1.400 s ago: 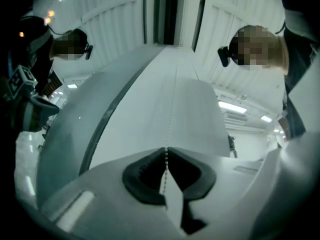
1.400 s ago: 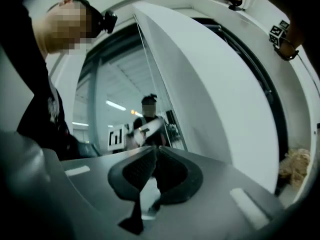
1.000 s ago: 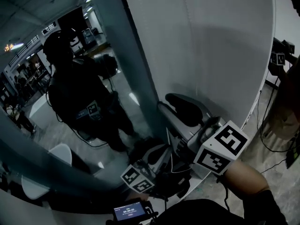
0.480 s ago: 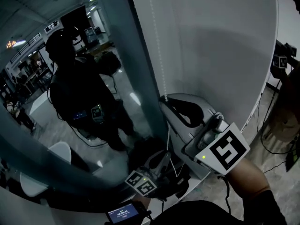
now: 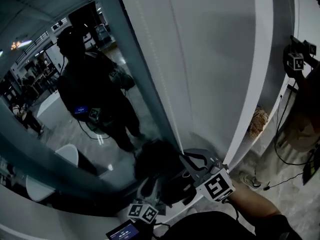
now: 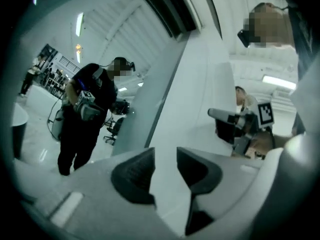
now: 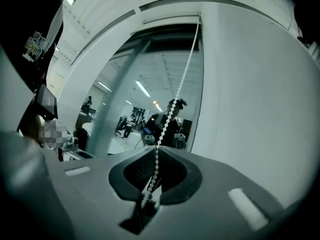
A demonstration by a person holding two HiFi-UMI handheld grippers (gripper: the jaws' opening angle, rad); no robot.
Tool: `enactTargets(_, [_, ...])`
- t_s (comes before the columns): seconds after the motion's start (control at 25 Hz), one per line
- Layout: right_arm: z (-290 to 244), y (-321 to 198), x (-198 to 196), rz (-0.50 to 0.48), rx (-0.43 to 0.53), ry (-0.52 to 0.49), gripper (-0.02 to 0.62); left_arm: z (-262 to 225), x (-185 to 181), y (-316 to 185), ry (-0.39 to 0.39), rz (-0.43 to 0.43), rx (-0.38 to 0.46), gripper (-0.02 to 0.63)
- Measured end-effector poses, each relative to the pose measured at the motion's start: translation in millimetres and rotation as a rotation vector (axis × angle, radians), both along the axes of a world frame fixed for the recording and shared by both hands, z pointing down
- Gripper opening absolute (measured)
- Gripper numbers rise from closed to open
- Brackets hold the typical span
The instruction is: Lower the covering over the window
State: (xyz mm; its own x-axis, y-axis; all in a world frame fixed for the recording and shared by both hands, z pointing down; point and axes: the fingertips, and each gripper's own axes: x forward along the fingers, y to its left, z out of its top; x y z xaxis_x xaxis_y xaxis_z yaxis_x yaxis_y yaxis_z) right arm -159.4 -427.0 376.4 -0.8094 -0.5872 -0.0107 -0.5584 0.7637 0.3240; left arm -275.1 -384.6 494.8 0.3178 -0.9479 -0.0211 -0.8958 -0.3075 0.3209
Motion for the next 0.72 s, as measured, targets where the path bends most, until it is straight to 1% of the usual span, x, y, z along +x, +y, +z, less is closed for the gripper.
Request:
enactTargets(0.04, [7.2, 6.9, 4.3, -0.003, -0.004, 0.013, 0.012, -8.1, 6.9, 4.9, 0.015, 0.011, 0.012, 0.137])
enactTargets(0.12, [31.2, 17.0, 12.3, -0.001, -0.025, 0.053, 0.012, -34.0, 39.4, 5.3, 0.040, 0.086, 0.062, 0.117])
enactTargets(0.16, [50.7, 19.5, 15.3, -0.004, -0.060, 0.079, 0.012, -49.4, 63.3, 3.1, 0.042, 0.140, 0.092, 0.117])
enactTargets(0.2, [76.7, 21.3, 17.3, -0.012, -0.109, 0.115, 0.012, -66.7, 87.9, 1.0, 0.034, 0.187, 0.133, 0.132])
enactTargets(0.24, [108.8, 24.4, 18.2, -0.027, -0.167, 0.164, 0.012, -84.5, 109.6, -0.8, 0.017, 0.214, 0.184, 0.133])
enactTargets(0.28, [144.8, 30.5, 18.6, -0.049, -0.227, 0.220, 0.012, -100.8, 126.6, -2.8, -0.005, 0.222, 0.237, 0.143])
enactTargets(0.32, [180.9, 39.9, 19.5, -0.075, -0.283, 0.275, 0.012, -114.1, 139.3, -5.2, -0.029, 0.218, 0.285, 0.169])
enactTargets(0.36, [212.1, 51.2, 21.9, -0.099, -0.329, 0.319, 0.012, -125.0, 149.4, -7.7, -0.050, 0.212, 0.323, 0.170])
enactTargets(0.44, [246.9, 72.8, 31.1, -0.128, -0.407, 0.356, 0.014, -147.4, 164.7, -9.1, -0.064, 0.207, 0.377, 0.186])
enactTargets(0.48, [250.9, 80.6, 37.0, -0.134, -0.443, 0.351, 0.014, -160.9, 169.1, -7.3, -0.051, 0.201, 0.398, 0.176])
enactTargets(0.52, [249.5, 86.1, 43.2, -0.137, -0.470, 0.340, 0.014, -173.8, 171.8, -4.3, -0.028, 0.193, 0.413, 0.144])
enactTargets(0.6, [244.6, 95.0, 54.9, -0.139, -0.487, 0.332, 0.014, -187.7, 177.5, 4.4, 0.015, 0.193, 0.417, 0.017])
enactTargets(0.72, [249.1, 105.4, 62.8, -0.132, -0.500, 0.325, 0.014, -184.5, 184.1, 21.0, 0.017, 0.224, 0.420, 0.015])
